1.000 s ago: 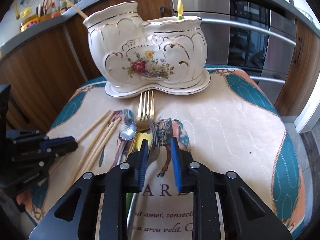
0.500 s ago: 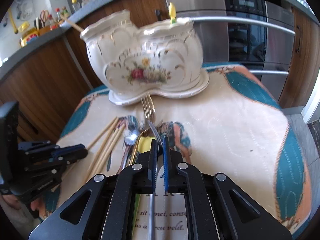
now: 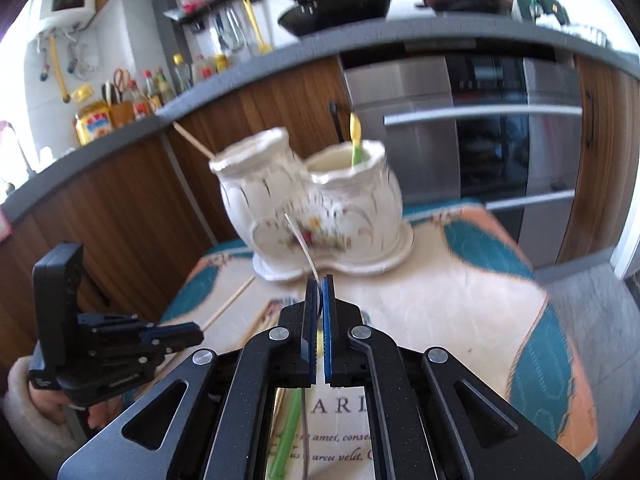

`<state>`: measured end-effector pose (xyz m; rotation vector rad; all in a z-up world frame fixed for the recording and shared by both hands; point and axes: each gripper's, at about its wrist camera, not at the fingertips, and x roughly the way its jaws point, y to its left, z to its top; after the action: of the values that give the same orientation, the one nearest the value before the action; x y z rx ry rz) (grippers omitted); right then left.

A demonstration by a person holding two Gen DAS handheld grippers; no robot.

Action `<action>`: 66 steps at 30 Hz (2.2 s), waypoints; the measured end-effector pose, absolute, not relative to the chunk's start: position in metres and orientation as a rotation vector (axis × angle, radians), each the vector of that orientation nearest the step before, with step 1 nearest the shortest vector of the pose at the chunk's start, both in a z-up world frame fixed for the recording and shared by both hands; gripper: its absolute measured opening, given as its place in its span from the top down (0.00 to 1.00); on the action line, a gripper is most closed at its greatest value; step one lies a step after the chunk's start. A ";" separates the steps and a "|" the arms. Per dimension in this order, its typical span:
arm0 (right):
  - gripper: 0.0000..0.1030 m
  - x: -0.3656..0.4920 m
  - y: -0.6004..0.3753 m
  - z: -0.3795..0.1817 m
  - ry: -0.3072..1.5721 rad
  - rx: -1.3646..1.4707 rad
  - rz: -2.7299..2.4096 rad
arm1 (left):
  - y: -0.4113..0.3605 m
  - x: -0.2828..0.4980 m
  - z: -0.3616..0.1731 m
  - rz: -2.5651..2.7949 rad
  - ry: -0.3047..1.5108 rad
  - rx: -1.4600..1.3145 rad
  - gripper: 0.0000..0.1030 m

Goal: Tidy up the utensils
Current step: 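Carry chopstick with left tool while right tool lowers fork into short pot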

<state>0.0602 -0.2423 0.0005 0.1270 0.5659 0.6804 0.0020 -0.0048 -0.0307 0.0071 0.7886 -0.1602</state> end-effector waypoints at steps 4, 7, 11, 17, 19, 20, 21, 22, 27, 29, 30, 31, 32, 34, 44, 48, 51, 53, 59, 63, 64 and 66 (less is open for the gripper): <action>0.97 0.051 -0.249 0.012 0.468 0.135 0.665 | -0.007 -0.005 -0.018 -0.194 0.723 -0.011 0.94; 0.97 0.042 -0.253 0.023 0.377 0.128 0.632 | -0.008 -0.010 -0.006 -0.235 0.670 -0.021 0.94; 0.97 0.036 -0.253 0.042 0.256 0.105 0.581 | -0.014 -0.015 0.008 -0.249 0.615 -0.016 0.94; 0.97 0.055 -0.250 0.074 0.212 0.141 0.590 | -0.013 -0.009 0.035 -0.308 0.537 -0.065 0.94; 0.97 0.063 -0.248 0.084 0.197 0.162 0.589 | -0.015 -0.003 0.049 -0.312 0.491 -0.061 0.94; 0.97 0.065 -0.246 0.088 0.191 0.167 0.586 | -0.016 0.001 0.057 -0.312 0.461 -0.057 0.94; 0.97 0.070 -0.244 0.094 0.179 0.177 0.581 | -0.018 0.006 0.063 -0.312 0.442 -0.054 0.94; 0.97 0.074 -0.243 0.098 0.168 0.183 0.577 | -0.019 0.013 0.071 -0.313 0.418 -0.052 0.94; 0.97 0.087 -0.240 0.116 0.093 0.200 0.540 | -0.017 0.045 0.087 -0.277 0.324 -0.026 0.94; 0.97 0.094 -0.239 0.121 0.078 0.208 0.537 | -0.011 0.060 0.088 -0.256 0.314 -0.028 0.94; 0.97 0.098 -0.239 0.123 0.076 0.213 0.540 | -0.008 0.067 0.088 -0.245 0.316 -0.027 0.94; 0.97 0.102 -0.239 0.124 0.074 0.217 0.543 | -0.003 0.074 0.088 -0.236 0.315 -0.035 0.94; 0.97 0.106 -0.237 0.124 0.073 0.216 0.544 | 0.002 0.079 0.089 -0.233 0.309 -0.045 0.94; 0.97 0.112 -0.234 0.124 0.070 0.213 0.542 | 0.011 0.086 0.090 -0.230 0.294 -0.066 0.94; 0.97 0.144 -0.228 0.107 0.128 0.254 0.525 | 0.032 0.125 0.107 -0.265 0.216 -0.199 0.94; 0.97 0.148 -0.231 0.101 0.122 0.264 0.495 | 0.028 0.140 0.111 -0.253 0.181 -0.221 0.94; 0.97 0.153 -0.232 0.095 0.126 0.265 0.478 | 0.021 0.148 0.107 -0.249 0.161 -0.222 0.94; 0.97 0.156 -0.231 0.090 0.132 0.267 0.476 | 0.013 0.147 0.103 -0.244 0.133 -0.195 0.94; 0.97 0.160 -0.224 0.082 0.156 0.238 0.477 | -0.003 0.139 0.094 -0.231 0.108 -0.109 0.94; 0.97 0.159 -0.219 0.078 0.169 0.211 0.486 | -0.004 0.130 0.093 -0.232 0.105 -0.098 0.94; 0.97 0.159 -0.219 0.077 0.172 0.206 0.488 | -0.004 0.127 0.091 -0.236 0.109 -0.090 0.94; 0.97 0.158 -0.217 0.073 0.181 0.193 0.493 | -0.006 0.122 0.089 -0.234 0.109 -0.062 0.94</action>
<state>0.1582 -0.2167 0.0731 0.1929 0.1811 0.4927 0.1220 -0.0065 0.0892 -0.0623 0.1093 -0.2345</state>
